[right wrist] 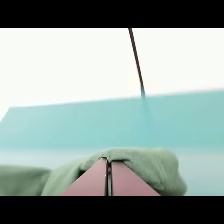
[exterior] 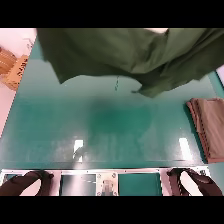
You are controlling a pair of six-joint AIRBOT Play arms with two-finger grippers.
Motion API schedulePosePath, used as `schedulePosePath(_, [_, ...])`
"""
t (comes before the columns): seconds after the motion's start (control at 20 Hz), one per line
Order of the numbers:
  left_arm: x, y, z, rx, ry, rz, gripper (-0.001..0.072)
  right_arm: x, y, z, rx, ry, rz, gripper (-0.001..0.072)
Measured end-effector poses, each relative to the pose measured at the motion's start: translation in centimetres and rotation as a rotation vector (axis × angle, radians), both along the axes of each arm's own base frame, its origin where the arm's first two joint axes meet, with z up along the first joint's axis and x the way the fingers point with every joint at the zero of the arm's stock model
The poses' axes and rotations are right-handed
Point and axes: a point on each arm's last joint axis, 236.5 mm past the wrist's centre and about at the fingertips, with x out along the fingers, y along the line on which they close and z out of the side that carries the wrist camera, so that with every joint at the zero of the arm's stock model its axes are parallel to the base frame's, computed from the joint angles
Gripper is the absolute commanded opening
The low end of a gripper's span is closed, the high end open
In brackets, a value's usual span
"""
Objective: Fold the shirts.
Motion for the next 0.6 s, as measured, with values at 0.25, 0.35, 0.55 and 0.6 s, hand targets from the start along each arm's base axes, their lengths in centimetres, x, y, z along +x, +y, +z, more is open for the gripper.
schedulePosePath(0.25, [-3.0, 2.9, 3.2, 0.096, -0.109, 0.113, 0.0018, -4.3, 0.7, 5.0, -0.046, -0.156, -0.027, 0.0018])
schedulePosePath(0.35, [-1.5, 4.3, 1.0, 0.142, -0.046, 0.172, 0.0018, -3.8, 0.4, 4.9, -0.046, -0.153, -0.034, 0.0017])
schedulePosePath(0.55, [4.2, 5.6, -8.3, 0.224, 0.196, 0.224, 0.0019, 2.3, -1.2, -0.7, -0.009, 0.015, -0.022, 0.0017])
schedulePosePath(0.6, [6.0, 5.6, -11.3, 0.241, 0.268, 0.226, 0.0019, 4.6, -1.6, -3.7, 0.012, 0.091, -0.012, 0.0017])
